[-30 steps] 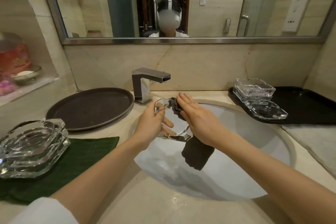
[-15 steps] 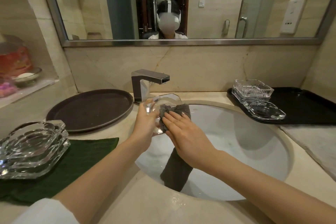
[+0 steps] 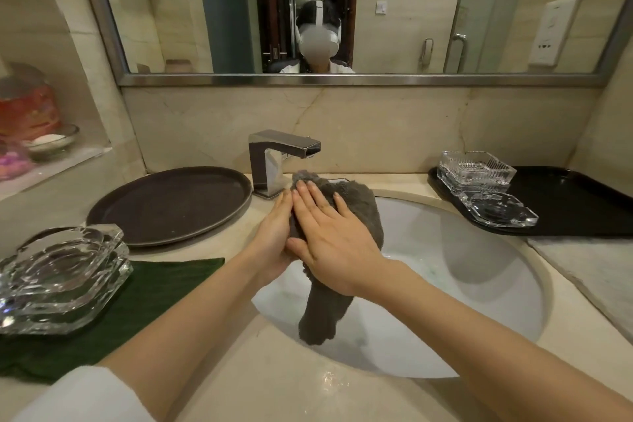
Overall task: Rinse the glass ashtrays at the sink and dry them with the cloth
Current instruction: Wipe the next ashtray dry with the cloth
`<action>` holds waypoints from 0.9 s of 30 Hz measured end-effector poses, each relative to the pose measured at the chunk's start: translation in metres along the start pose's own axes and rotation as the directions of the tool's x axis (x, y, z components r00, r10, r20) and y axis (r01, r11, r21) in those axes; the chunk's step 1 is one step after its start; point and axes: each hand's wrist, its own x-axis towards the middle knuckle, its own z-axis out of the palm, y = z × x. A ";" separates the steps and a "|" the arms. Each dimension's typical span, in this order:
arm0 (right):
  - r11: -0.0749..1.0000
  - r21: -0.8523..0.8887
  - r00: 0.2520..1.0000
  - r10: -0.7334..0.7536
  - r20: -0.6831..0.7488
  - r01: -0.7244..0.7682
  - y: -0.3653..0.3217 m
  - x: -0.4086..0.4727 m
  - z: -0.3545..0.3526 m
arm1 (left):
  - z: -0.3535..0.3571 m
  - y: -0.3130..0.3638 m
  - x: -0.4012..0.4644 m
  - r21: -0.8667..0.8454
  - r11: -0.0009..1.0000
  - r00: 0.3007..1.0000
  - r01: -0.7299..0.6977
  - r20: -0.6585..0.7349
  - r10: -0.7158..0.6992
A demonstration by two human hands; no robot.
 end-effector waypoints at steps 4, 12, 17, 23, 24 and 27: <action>0.956 -0.130 0.954 -0.278 -0.109 0.263 0.011 0.005 -0.003 | -0.003 0.007 0.003 -0.179 0.983 0.999 0.037 -0.003 -0.038; 0.914 -0.024 0.778 -0.359 -0.515 0.406 0.038 -0.012 -0.005 | -0.003 0.012 0.001 -0.203 0.979 0.998 -0.023 -0.057 0.011; 0.871 0.492 0.736 0.341 -0.585 -0.012 0.047 0.015 -0.045 | 0.012 -0.002 0.008 0.098 0.994 0.987 0.037 -0.159 -0.021; 0.738 0.664 0.577 0.494 -0.651 0.118 0.037 0.054 -0.075 | 0.013 -0.006 0.004 0.223 0.965 0.989 0.138 -0.081 -0.122; 0.728 0.674 0.586 0.495 -0.641 0.123 0.035 0.055 -0.071 | 0.014 -0.005 0.001 0.211 0.966 0.988 0.149 -0.059 -0.139; 0.707 0.707 0.728 0.486 -0.483 -0.003 0.036 0.036 -0.044 | 0.014 -0.004 -0.002 0.173 0.976 0.991 0.133 -0.034 -0.129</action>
